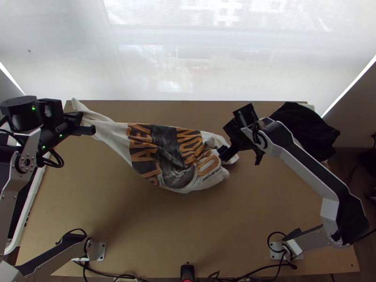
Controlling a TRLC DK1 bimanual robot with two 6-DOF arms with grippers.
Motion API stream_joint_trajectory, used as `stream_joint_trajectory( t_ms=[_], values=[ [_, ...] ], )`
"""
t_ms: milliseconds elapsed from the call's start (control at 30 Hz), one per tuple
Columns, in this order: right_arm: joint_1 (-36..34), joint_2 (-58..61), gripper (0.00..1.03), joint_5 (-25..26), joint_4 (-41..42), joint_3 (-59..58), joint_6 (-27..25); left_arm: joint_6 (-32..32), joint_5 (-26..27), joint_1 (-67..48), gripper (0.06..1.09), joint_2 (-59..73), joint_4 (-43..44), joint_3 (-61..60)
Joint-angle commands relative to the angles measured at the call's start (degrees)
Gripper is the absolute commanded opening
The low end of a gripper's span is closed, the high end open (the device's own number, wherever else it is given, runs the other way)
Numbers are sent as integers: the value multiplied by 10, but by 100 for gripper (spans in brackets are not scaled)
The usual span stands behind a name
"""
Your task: Fold the t-shirt
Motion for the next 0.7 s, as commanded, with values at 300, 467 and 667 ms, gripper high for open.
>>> stream_joint_trajectory(
  t_ms=[300, 467, 667],
  values=[
    [113, -7, 98, 6, -53, -92, 0, 18, 1, 10, 10, 28, 27, -11],
    [51, 21, 98, 15, 7, -122, -15, 18, 1, 14, 10, 33, 34, -22],
    [-25, 70, 98, 15, 62, -109, -44, 23, 1, 15, 10, 33, 35, -37]
  ],
)
